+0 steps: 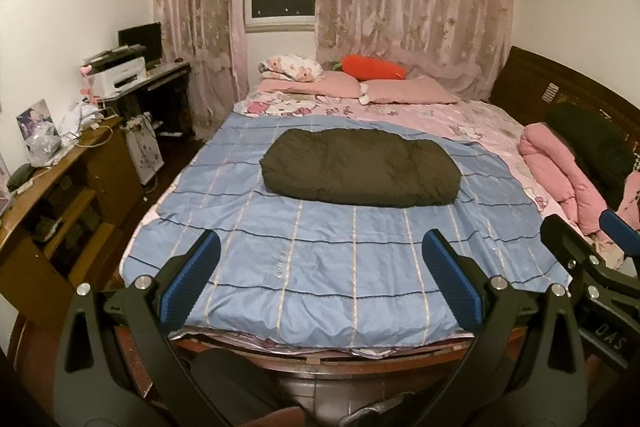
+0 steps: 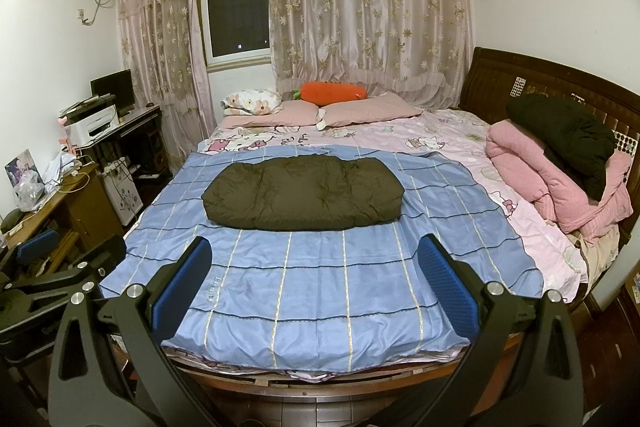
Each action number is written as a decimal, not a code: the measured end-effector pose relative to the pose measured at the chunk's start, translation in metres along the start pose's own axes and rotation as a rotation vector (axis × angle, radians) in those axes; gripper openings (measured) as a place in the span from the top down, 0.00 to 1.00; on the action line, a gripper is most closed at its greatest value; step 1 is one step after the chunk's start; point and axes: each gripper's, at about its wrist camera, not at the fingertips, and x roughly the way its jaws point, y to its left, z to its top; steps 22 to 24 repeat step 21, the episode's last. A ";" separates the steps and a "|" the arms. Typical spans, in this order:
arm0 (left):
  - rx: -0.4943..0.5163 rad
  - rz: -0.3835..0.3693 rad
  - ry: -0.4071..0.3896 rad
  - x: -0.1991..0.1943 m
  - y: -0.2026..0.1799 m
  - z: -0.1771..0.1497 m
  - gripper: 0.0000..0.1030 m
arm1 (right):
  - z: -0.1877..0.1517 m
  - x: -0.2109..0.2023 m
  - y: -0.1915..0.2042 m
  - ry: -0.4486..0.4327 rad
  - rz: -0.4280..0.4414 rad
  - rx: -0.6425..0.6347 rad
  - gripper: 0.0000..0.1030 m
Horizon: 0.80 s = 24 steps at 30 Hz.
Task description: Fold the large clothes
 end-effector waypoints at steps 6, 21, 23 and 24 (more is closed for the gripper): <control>0.028 0.004 -0.028 -0.002 -0.004 -0.002 0.02 | 0.001 0.000 0.000 -0.001 0.000 0.001 0.01; -0.002 0.012 -0.063 -0.009 -0.002 0.001 0.02 | 0.007 0.001 -0.004 -0.010 0.002 -0.001 0.01; -0.002 0.012 -0.063 -0.009 -0.002 0.001 0.02 | 0.007 0.001 -0.004 -0.010 0.002 -0.001 0.01; -0.002 0.012 -0.063 -0.009 -0.002 0.001 0.02 | 0.007 0.001 -0.004 -0.010 0.002 -0.001 0.01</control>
